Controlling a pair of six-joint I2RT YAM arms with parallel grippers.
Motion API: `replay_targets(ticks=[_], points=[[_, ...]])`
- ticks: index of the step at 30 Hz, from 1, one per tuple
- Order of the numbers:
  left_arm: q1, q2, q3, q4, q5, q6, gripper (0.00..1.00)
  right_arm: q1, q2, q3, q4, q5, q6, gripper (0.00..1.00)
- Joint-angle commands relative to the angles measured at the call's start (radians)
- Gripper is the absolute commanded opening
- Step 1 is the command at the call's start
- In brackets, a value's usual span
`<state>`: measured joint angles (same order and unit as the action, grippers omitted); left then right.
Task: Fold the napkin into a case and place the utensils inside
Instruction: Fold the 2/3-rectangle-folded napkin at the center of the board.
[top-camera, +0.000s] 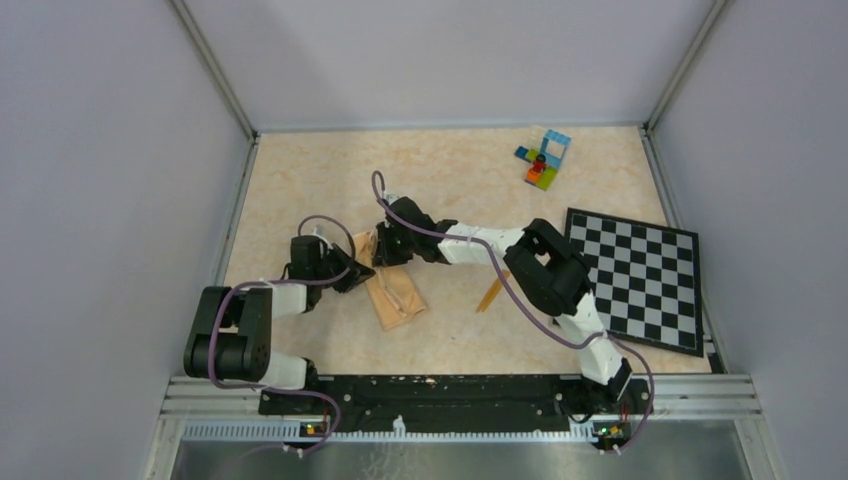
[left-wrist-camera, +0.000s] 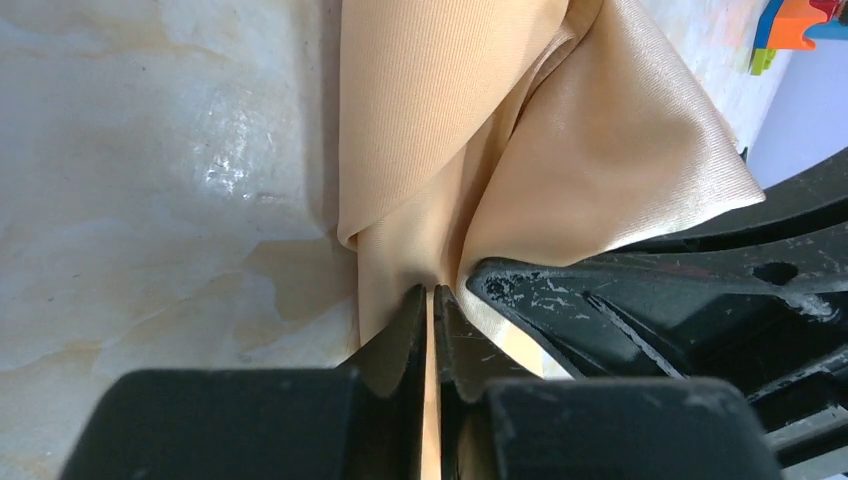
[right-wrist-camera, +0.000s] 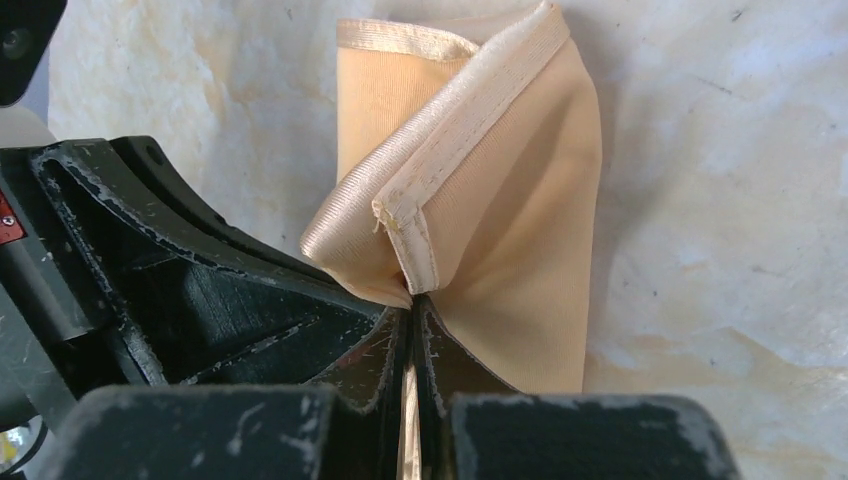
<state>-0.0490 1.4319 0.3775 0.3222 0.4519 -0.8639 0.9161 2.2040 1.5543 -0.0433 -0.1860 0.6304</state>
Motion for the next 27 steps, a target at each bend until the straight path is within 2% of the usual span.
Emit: replay_targets(ticks=[1, 3, 7, 11, 14, 20, 24, 27], points=[[-0.002, -0.011, -0.002, 0.021, 0.0, 0.029, 0.14, 0.016, -0.009, 0.015, 0.067, -0.008, 0.074, 0.0], [-0.001, -0.064, 0.008, -0.024, 0.006, 0.038, 0.27, 0.016, -0.012, 0.013, 0.071, -0.005, 0.075, 0.0], [0.022, -0.208, 0.053, -0.159, -0.015, 0.079, 0.32, 0.015, -0.021, 0.009, 0.063, -0.003, 0.069, 0.0], [0.091, -0.282, 0.074, -0.257, -0.037, 0.123, 0.24, 0.015, -0.02, 0.014, 0.06, -0.015, 0.069, 0.0], [0.118, -0.25, 0.066, -0.276, -0.048, 0.144, 0.21, 0.015, -0.019, 0.018, 0.057, -0.016, 0.073, 0.0], [0.119, -0.112, 0.022, -0.142, 0.021, 0.14, 0.2, 0.016, -0.022, 0.02, 0.064, -0.024, 0.079, 0.0], [0.117, -0.073, -0.007, -0.07, 0.034, 0.126, 0.19, 0.018, -0.02, 0.021, 0.079, -0.037, 0.095, 0.0], [0.113, -0.05, -0.01, -0.067, 0.028, 0.131, 0.14, 0.018, -0.014, 0.024, 0.098, -0.055, 0.12, 0.0]])
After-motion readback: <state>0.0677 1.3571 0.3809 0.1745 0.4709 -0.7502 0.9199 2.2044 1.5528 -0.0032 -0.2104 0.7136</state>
